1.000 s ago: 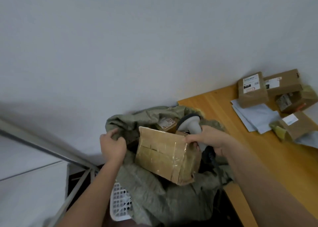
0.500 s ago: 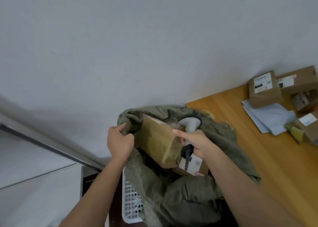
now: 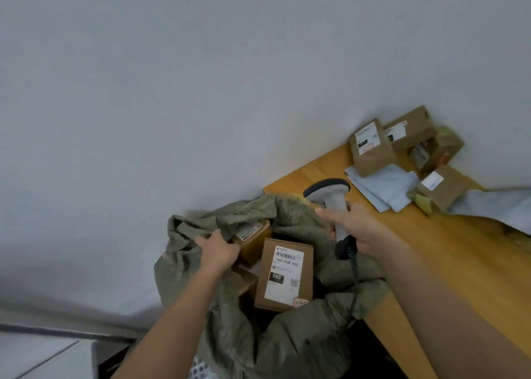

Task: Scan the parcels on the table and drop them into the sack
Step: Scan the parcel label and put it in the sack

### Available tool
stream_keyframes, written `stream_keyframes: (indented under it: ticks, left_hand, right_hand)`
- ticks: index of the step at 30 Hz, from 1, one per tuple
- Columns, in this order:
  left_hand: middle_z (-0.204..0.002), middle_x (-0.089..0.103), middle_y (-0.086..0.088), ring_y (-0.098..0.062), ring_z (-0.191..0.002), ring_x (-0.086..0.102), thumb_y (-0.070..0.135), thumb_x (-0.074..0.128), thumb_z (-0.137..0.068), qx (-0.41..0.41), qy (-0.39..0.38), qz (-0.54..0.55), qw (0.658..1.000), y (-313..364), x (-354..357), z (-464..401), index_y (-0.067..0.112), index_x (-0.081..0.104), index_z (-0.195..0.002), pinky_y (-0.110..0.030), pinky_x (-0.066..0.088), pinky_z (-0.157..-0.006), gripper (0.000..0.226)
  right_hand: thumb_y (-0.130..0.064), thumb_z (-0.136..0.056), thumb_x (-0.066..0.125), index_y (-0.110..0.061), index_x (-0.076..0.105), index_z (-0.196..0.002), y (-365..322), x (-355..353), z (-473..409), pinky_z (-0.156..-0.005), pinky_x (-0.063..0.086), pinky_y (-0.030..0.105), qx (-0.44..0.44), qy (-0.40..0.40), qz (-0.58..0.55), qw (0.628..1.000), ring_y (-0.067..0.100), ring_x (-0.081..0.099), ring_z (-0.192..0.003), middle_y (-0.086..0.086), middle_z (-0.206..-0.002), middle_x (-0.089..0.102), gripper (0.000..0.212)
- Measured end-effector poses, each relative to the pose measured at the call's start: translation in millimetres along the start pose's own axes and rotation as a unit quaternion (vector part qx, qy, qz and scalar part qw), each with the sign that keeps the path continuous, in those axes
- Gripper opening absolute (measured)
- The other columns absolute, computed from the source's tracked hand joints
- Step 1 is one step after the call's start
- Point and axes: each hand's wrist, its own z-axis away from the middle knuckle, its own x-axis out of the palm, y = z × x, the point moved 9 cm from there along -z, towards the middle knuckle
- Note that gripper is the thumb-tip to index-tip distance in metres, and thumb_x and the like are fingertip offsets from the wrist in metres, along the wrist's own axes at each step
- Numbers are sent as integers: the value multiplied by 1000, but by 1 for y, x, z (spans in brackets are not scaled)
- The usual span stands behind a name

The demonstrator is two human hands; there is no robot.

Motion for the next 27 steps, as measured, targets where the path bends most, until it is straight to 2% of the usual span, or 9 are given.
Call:
stream_keyframes:
  ticks: [3,7,11,14,17,20,23,25,27]
  left_hand:
    - [-144,16,-18,-36,-120,41,28,58,-89,-38,0,-90,995,12,24,-8,6,47,-130,-39,37,-102,49]
    - [-141,15,-14,-38,-128,21,35,57,-84,-4,50,-217,975,45,49,-13,13,50,-121,-48,22,-111,44]
    - [-141,16,-14,-38,-129,20,33,57,-85,51,15,-236,970,92,97,-16,16,48,-102,-51,25,-109,26]
    - [-145,13,-15,-40,-132,18,34,57,-87,91,-39,-248,964,135,137,-12,15,49,-98,-52,24,-111,23]
    - [-154,7,-14,-39,-140,14,39,55,-94,146,-99,-267,947,185,181,-1,16,49,-112,-51,24,-112,30]
    - [-151,18,-9,-34,-138,23,34,55,-93,235,-142,-274,922,234,230,7,15,46,-132,-49,33,-109,43]
    - [-157,17,-5,-30,-141,26,33,57,-93,288,-180,-282,897,271,284,6,13,30,-149,-47,37,-109,65]
    - [-161,13,-4,-28,-145,23,33,57,-94,306,-199,-288,885,291,319,5,16,25,-152,-46,38,-109,69]
    - [-163,9,-2,-27,-147,20,33,55,-95,329,-205,-309,868,307,351,2,24,31,-151,-45,36,-111,61]
  right_hand:
    - [-20,-88,73,-8,58,-108,-7,-62,12,-58,46,34,-14,80,-35,996,19,52,-60,9,-76,56,27]
    - [-17,-90,70,-10,55,-110,-11,-148,34,-55,47,32,-40,206,-76,975,18,53,-61,11,-82,54,26]
    - [-17,-91,69,-8,54,-116,-4,-216,47,-51,47,30,-57,269,-114,955,18,52,-58,10,-77,54,30]
    - [-17,-91,68,-7,53,-117,2,-251,44,-54,46,32,-55,290,-131,946,19,52,-61,10,-77,53,32]
    - [-17,-92,67,-6,53,-116,2,-280,33,-56,46,34,-52,293,-138,945,20,52,-61,11,-76,53,30]
    - [-18,-92,67,-9,54,-114,-1,-307,19,-58,48,35,-50,292,-133,946,20,55,-63,11,-78,55,27]
    - [-21,-92,67,-11,55,-113,-1,-333,1,-62,50,37,-48,284,-104,952,22,56,-64,11,-76,58,26]
    - [-22,-92,67,-12,56,-111,0,-348,-12,-61,50,35,-45,273,-85,957,21,57,-63,11,-75,59,24]
    - [-23,-92,67,-13,57,-109,4,-358,-24,-59,51,33,-43,261,-70,962,20,58,-63,11,-76,60,22]
